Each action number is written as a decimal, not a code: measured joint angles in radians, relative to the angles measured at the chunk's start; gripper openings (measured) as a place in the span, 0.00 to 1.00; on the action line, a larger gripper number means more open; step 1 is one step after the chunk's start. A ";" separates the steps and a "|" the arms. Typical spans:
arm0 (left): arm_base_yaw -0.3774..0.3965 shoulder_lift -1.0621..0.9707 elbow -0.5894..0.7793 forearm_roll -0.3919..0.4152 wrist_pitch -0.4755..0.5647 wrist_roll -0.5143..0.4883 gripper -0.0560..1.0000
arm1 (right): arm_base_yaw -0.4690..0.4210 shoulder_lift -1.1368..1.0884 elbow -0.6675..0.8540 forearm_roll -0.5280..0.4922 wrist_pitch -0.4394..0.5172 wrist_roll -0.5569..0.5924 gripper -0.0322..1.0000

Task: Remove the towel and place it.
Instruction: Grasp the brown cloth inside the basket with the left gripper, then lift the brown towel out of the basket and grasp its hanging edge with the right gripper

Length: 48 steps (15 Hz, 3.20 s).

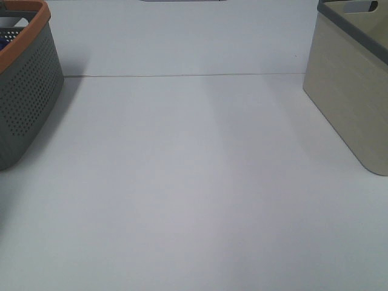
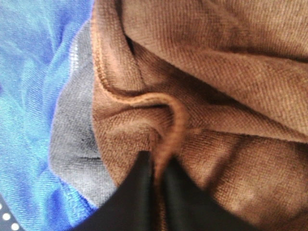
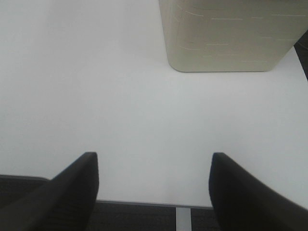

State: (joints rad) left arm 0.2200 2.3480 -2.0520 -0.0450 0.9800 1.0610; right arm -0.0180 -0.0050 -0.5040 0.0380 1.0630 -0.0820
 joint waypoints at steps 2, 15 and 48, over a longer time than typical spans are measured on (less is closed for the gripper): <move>0.000 0.000 0.000 0.003 0.000 0.001 0.05 | 0.000 0.000 0.000 0.000 0.000 0.000 0.59; -0.001 -0.474 0.000 0.052 0.237 -0.207 0.05 | 0.000 0.000 0.000 0.000 0.000 0.000 0.59; -0.642 -0.722 -0.001 -0.103 -0.204 0.436 0.05 | 0.000 1.117 -0.236 1.368 -0.355 -1.421 0.59</move>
State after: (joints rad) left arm -0.4220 1.6260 -2.0530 -0.1480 0.7760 1.4970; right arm -0.0180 1.1120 -0.7400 1.4060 0.7080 -1.5030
